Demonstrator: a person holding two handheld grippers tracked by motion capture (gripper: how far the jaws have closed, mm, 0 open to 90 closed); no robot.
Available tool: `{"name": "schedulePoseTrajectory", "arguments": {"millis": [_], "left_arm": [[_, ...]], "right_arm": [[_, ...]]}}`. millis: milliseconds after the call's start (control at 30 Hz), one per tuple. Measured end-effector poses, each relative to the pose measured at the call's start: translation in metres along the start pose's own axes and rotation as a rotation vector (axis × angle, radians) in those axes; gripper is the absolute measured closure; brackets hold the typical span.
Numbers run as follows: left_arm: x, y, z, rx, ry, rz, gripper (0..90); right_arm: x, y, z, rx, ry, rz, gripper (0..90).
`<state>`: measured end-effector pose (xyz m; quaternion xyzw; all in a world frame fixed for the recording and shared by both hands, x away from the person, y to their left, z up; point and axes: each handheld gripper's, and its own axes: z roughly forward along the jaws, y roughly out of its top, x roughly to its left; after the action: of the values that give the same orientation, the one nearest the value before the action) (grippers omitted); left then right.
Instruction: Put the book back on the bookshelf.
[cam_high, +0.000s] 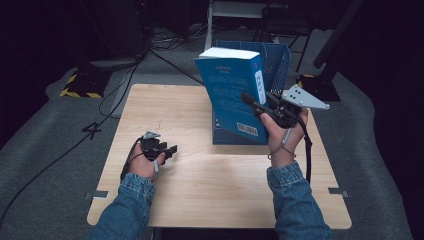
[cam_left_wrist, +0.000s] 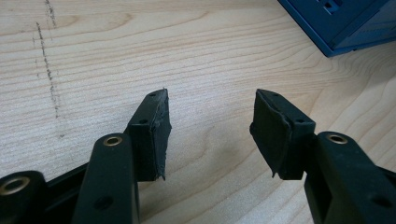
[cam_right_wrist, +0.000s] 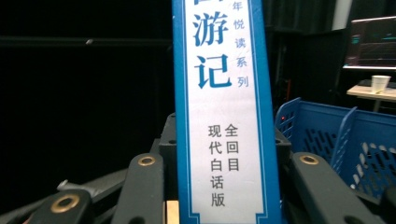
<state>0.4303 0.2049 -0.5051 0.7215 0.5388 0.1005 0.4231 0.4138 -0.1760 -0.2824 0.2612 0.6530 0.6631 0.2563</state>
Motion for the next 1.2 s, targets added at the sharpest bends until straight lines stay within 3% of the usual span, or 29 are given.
{"name": "schedulePoseTrajectory", "arguments": {"millis": [200,333,367,433,633,867,1000,1200], "left_arm": [[0.000,0.001,0.000,0.003,-0.004,0.004,46.7],[0.000,0.001,0.000,0.005,-0.003,0.007,46.7],[0.000,0.001,0.000,0.005,-0.002,0.010,46.6],[0.000,0.001,0.000,0.007,-0.008,0.010,46.2],[0.001,0.000,0.001,0.003,-0.040,-0.009,45.9],[0.000,0.000,0.002,0.005,-0.055,-0.010,45.6],[0.000,0.000,0.002,0.008,-0.054,-0.006,45.5],[-0.001,0.000,0.002,0.010,-0.059,-0.001,45.5]], "right_arm": [[-0.016,0.001,0.012,-0.092,-0.034,0.076,62.1],[-0.023,0.000,0.018,-0.119,-0.053,0.106,62.1],[-0.027,-0.002,0.024,-0.144,-0.058,0.146,62.1],[-0.031,-0.004,0.029,-0.162,-0.050,0.175,62.1],[-0.041,-0.007,0.042,-0.160,-0.074,0.190,62.1],[-0.061,-0.015,0.050,-0.147,-0.103,0.256,62.0],[-0.070,-0.018,0.053,-0.119,-0.151,0.244,62.0],[-0.075,-0.021,0.060,-0.115,-0.178,0.252,62.0]]}}
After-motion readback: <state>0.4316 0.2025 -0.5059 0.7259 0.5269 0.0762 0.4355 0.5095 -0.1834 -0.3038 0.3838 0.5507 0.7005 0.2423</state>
